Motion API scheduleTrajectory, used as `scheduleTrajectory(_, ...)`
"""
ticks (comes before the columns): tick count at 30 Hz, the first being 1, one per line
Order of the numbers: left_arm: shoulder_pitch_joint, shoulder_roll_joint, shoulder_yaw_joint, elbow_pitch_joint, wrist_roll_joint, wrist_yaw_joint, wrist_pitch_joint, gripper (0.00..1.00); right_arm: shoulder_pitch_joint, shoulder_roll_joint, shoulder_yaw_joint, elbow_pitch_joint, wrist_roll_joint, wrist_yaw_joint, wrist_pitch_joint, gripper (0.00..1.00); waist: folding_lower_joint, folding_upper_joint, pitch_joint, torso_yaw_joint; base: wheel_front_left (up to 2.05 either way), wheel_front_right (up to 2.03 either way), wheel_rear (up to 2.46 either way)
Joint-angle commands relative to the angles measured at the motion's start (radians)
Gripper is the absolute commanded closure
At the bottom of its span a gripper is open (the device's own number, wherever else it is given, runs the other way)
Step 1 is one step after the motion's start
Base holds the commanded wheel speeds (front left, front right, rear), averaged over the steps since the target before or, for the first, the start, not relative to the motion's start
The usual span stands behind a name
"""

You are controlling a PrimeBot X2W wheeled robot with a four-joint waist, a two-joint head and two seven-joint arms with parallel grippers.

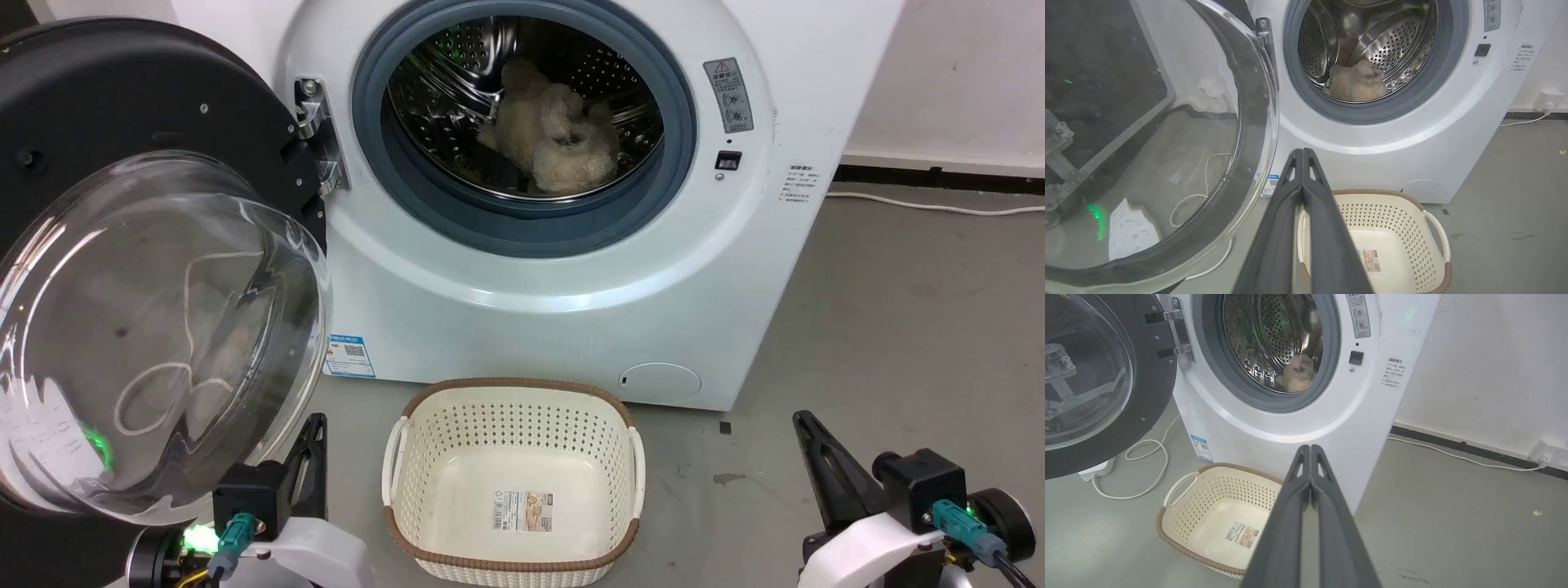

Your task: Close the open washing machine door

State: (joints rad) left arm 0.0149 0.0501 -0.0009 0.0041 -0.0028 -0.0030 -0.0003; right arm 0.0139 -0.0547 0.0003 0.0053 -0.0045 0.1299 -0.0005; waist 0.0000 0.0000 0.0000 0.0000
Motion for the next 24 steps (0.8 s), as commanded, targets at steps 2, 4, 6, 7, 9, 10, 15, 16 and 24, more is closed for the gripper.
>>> scheduleTrajectory(2,-0.015,0.0,0.001,-0.004,0.003,0.003,0.0,1.0,-0.014,0.005,0.0,-0.005,0.005,0.001,0.0,1.0,0.0,0.0,0.0,0.0,0.0,0.0,0.0)
scheduleTrajectory(4,-0.015,0.0,0.001,-0.004,0.003,0.003,0.0,1.0,-0.014,0.005,0.0,-0.005,0.005,0.001,0.0,1.0,0.0,0.0,0.0,0.0,0.0,0.0,0.0)
scheduleTrajectory(6,-0.015,0.0,0.001,-0.004,0.003,0.003,0.0,1.0,-0.014,0.005,0.0,-0.005,0.005,0.001,0.0,1.0,0.0,0.0,0.0,0.0,0.0,0.0,0.0)
scheduleTrajectory(7,-0.015,0.0,0.001,-0.004,0.003,0.003,0.0,1.0,-0.014,0.005,0.0,-0.005,0.005,0.001,0.0,1.0,0.0,0.0,0.0,0.0,0.0,0.0,0.0)
scheduleTrajectory(9,-0.015,0.0,0.001,-0.004,0.003,0.003,0.0,1.0,-0.014,0.005,0.0,-0.005,0.005,0.001,0.0,1.0,0.0,0.0,0.0,0.0,0.0,0.0,0.0)
scheduleTrajectory(10,0.0,0.0,-0.001,0.0,0.0,0.0,0.0,0.0,0.0,0.0,0.0,0.0,0.0,0.0,0.0,0.0,0.0,0.0,0.0,0.0,0.0,0.0,0.0)
scheduleTrajectory(15,-0.001,0.0,-0.004,-0.001,0.001,0.001,-0.007,0.0,0.001,-0.001,-0.001,0.003,0.008,0.0,-0.007,0.0,0.0,0.0,0.001,0.0,0.0,0.0,0.0)
scheduleTrajectory(16,-0.001,0.0,-0.004,-0.001,0.001,0.001,-0.007,0.0,0.001,-0.001,-0.001,0.003,0.008,0.0,-0.007,0.0,0.0,0.0,0.001,0.0,0.0,0.0,0.0)
scheduleTrajectory(24,-0.001,0.004,-0.013,-0.003,0.003,0.006,-0.024,0.0,0.002,-0.001,-0.005,0.005,0.015,0.0,-0.024,0.0,0.0,0.0,0.001,0.008,0.0,0.0,0.0)
